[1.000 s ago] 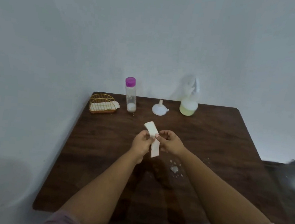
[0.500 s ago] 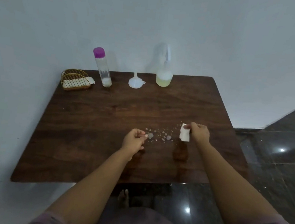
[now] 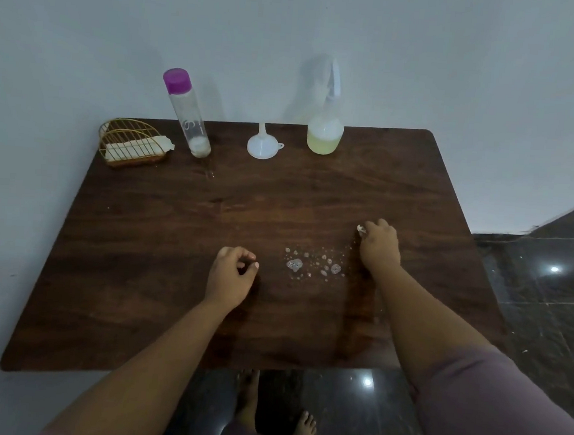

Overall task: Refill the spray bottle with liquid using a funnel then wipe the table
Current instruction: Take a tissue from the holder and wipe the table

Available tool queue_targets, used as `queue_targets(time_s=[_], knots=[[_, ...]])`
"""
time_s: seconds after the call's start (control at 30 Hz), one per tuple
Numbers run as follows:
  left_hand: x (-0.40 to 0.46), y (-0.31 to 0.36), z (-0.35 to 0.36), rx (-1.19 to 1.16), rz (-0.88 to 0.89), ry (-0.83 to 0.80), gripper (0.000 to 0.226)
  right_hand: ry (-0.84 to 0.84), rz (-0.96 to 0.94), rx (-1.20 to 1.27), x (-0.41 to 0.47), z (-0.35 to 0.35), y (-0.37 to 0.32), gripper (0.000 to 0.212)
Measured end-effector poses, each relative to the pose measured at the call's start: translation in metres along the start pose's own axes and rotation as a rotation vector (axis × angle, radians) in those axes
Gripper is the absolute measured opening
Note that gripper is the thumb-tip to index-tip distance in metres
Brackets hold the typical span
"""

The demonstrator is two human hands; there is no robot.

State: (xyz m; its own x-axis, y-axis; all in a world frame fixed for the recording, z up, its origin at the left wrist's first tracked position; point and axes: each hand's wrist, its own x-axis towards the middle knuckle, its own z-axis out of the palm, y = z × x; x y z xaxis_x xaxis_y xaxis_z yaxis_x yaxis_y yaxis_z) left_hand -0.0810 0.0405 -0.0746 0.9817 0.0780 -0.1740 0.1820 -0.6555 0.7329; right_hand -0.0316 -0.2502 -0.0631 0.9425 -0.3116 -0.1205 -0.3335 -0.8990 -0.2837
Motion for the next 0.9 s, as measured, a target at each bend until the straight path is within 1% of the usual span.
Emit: queue_targets(time_s=[0.07,0.13,0.2,0.27,0.3,0.37,0.4,0.43,0.5,0.57,0.6,0.67,0.77,0.83,0.9], knots=[[0.004,-0.002,-0.002,-0.007,-0.039,0.014,0.010,-0.051,-0.029,-0.026,-0.021,0.015,-0.025,0.036],[0.004,-0.001,-0.001,-0.039,-0.083,0.018,0.006,-0.110,-0.168,-0.013,-0.059,0.029,-0.059,0.043],[0.004,0.002,-0.001,-0.059,-0.097,0.017,0.005,-0.188,-0.352,0.048,-0.096,0.044,-0.088,0.038],[0.004,0.004,-0.001,-0.060,-0.079,0.015,0.006,-0.225,-0.459,0.186,-0.112,0.047,-0.101,0.028],[0.004,0.005,-0.002,-0.064,-0.066,0.009,0.007,-0.183,-0.458,0.291,-0.112,0.041,-0.101,0.022],[0.003,0.006,-0.005,-0.076,-0.057,-0.003,0.008,0.015,-0.352,0.480,-0.094,0.024,-0.088,0.018],[0.003,0.004,-0.006,-0.076,-0.056,-0.002,0.008,0.091,-0.225,0.525,-0.079,0.014,-0.074,0.016],[0.002,0.003,-0.008,-0.074,-0.056,-0.001,0.008,0.119,-0.078,0.530,-0.063,0.003,-0.057,0.017],[-0.001,-0.002,-0.010,-0.063,-0.062,-0.001,0.008,0.099,0.138,0.425,-0.036,-0.010,-0.015,0.024],[-0.004,-0.007,-0.011,-0.051,-0.064,-0.004,0.009,0.010,0.234,0.215,-0.025,-0.010,0.018,0.026],[-0.005,-0.010,-0.011,-0.048,-0.065,-0.005,0.010,-0.032,0.250,0.141,-0.028,-0.006,0.022,0.025],[-0.009,-0.015,-0.013,-0.049,-0.068,-0.003,0.011,-0.056,0.183,0.114,-0.047,0.010,0.007,0.023],[-0.015,-0.021,-0.014,-0.052,-0.079,0.006,0.011,-0.110,-0.030,0.210,-0.095,0.040,-0.045,0.018],[-0.021,-0.024,-0.015,-0.057,-0.096,0.012,0.009,-0.236,-0.146,0.337,-0.124,0.056,-0.079,0.020],[-0.025,-0.026,-0.016,-0.059,-0.106,0.024,0.008,-0.341,-0.173,0.487,-0.140,0.060,-0.101,0.026]])
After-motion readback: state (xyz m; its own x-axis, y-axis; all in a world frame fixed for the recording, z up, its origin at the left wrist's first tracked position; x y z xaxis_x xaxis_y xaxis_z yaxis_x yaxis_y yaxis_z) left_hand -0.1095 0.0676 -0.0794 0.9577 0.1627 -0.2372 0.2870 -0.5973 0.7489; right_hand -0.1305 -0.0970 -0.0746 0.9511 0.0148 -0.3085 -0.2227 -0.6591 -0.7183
